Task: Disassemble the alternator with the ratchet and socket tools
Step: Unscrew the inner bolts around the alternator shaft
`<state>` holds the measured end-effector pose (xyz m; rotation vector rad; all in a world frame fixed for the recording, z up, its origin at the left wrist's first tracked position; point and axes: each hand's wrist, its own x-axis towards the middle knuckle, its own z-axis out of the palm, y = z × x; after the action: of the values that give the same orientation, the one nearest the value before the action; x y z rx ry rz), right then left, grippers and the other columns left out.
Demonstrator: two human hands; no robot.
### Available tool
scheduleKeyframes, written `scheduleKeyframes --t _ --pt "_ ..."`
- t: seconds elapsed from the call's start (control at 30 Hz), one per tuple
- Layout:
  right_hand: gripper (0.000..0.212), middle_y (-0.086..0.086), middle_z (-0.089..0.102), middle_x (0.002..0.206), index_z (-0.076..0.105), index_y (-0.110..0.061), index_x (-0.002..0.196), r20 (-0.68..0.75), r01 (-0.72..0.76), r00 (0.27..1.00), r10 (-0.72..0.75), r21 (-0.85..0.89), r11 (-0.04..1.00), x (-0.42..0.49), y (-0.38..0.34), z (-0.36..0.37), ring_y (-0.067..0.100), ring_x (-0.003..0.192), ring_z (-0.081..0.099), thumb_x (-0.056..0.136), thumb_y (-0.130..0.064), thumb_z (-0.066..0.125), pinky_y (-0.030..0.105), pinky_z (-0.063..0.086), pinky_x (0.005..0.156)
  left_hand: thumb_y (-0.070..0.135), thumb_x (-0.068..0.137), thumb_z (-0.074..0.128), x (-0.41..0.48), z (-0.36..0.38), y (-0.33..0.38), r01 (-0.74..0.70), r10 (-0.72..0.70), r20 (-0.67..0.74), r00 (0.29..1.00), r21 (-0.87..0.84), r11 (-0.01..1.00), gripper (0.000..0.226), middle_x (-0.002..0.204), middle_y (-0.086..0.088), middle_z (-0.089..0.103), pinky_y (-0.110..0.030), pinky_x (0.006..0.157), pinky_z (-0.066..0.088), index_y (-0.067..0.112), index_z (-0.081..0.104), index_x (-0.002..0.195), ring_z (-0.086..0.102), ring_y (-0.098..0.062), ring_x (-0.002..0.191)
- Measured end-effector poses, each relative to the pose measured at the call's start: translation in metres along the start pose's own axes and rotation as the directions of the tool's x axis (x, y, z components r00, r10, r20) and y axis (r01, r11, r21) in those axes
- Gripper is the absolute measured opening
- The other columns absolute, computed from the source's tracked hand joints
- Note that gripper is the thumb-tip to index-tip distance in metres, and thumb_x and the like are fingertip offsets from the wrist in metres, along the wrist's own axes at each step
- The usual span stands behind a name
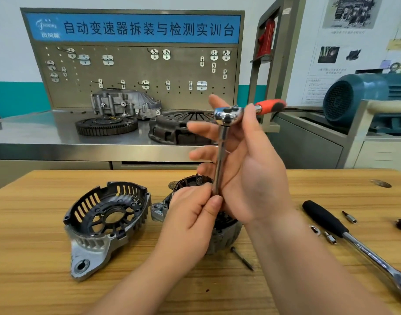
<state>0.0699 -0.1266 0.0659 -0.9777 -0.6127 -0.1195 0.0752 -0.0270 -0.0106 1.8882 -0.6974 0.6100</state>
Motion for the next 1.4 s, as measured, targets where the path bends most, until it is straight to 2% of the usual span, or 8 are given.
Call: scheduleKeyframes --t 0.2,0.4,0.53,0.67,0.83,1.0,1.17,1.4 --pt "0.028 -0.007 0.069 0.113 0.068 -0.033 0.110 -0.026 0.231 0.971 -0.237 -0.151 0.961 -0.0026 -0.0003 0.0018 0.013 0.085 0.066 0.086 -0.022 0.058 0.022 0.051 0.060 0.054 0.080 0.034 -0.0010 0.0042 0.0032 0.097 -0.096 -0.040 0.995 0.009 0.995 0.039 0.090 0.017 0.061 -0.021 0.082 0.040 0.027 0.063 0.083 0.049 -0.001 0.092" --pt "0.042 0.002 0.073 0.108 0.061 -0.022 0.116 -0.031 0.088 0.996 -0.089 -0.033 0.996 -0.0012 -0.0014 0.0016 0.017 0.069 0.069 0.086 -0.047 0.046 0.024 0.051 0.056 0.050 0.088 0.031 -0.0016 0.0022 0.0017 0.042 -0.042 -0.010 0.999 -0.010 0.999 0.054 0.087 0.006 0.055 -0.017 0.078 0.036 0.006 0.062 0.086 0.048 -0.003 0.085" --pt "0.052 0.005 0.075 0.096 0.056 -0.016 0.120 -0.029 -0.018 0.999 0.019 0.035 0.999 0.0005 -0.0016 -0.0033 0.017 0.064 0.068 0.100 -0.050 0.023 0.022 0.052 0.051 0.039 0.095 0.037 -0.0008 0.0005 0.0034 0.012 -0.013 0.018 1.000 0.051 0.999 0.025 0.088 0.025 0.056 -0.010 0.079 0.032 0.031 0.053 0.078 0.048 0.009 0.087" --pt "0.035 0.002 0.071 0.103 0.060 -0.030 0.121 -0.063 0.089 0.994 -0.091 -0.035 0.995 -0.0014 0.0015 0.0007 0.015 0.078 0.067 0.092 -0.045 0.045 0.023 0.051 0.054 0.049 0.083 0.034 0.0000 0.0016 0.0011 0.050 -0.050 -0.006 0.999 0.033 0.998 0.043 0.087 0.013 0.057 -0.015 0.077 0.035 0.016 0.061 0.079 0.048 0.002 0.087" --pt "0.029 -0.011 0.066 0.119 0.062 -0.037 0.115 -0.007 0.240 0.969 -0.246 -0.203 0.949 -0.0026 -0.0009 0.0030 0.012 0.094 0.066 0.089 -0.025 0.056 0.023 0.052 0.062 0.051 0.085 0.039 0.0000 0.0024 0.0046 0.069 -0.068 -0.027 0.997 0.034 0.997 0.039 0.099 0.027 0.059 -0.014 0.079 0.036 0.023 0.065 0.089 0.048 0.008 0.095" --pt "0.045 0.001 0.072 0.110 0.061 -0.026 0.118 -0.019 0.066 0.998 -0.067 -0.034 0.997 -0.0019 -0.0004 0.0043 0.017 0.081 0.069 0.084 -0.051 0.045 0.023 0.053 0.058 0.053 0.085 0.031 -0.0023 0.0006 0.0026 0.042 -0.042 0.001 0.999 -0.074 0.996 0.063 0.095 0.006 0.057 -0.020 0.088 0.038 0.000 0.063 0.095 0.049 -0.001 0.090" --pt "0.046 0.001 0.074 0.102 0.063 -0.024 0.114 -0.018 0.014 1.000 -0.014 -0.009 1.000 -0.0007 -0.0040 0.0022 0.014 0.076 0.069 0.083 -0.053 0.046 0.022 0.052 0.057 0.032 0.094 0.040 0.0005 -0.0010 0.0097 0.023 -0.023 0.015 1.000 -0.004 1.000 0.020 0.092 0.037 0.059 -0.012 0.084 0.034 0.023 0.056 0.099 0.050 0.013 0.091" --pt "0.028 -0.008 0.066 0.124 0.064 -0.034 0.113 0.014 0.207 0.978 -0.208 -0.185 0.961 -0.0037 -0.0027 0.0049 0.017 0.095 0.067 0.087 -0.024 0.057 0.025 0.053 0.066 0.037 0.090 0.043 0.0009 0.0042 0.0090 0.062 -0.064 -0.058 0.996 -0.027 0.998 0.025 0.092 0.030 0.063 -0.025 0.078 0.038 0.023 0.063 0.086 0.052 0.011 0.091"
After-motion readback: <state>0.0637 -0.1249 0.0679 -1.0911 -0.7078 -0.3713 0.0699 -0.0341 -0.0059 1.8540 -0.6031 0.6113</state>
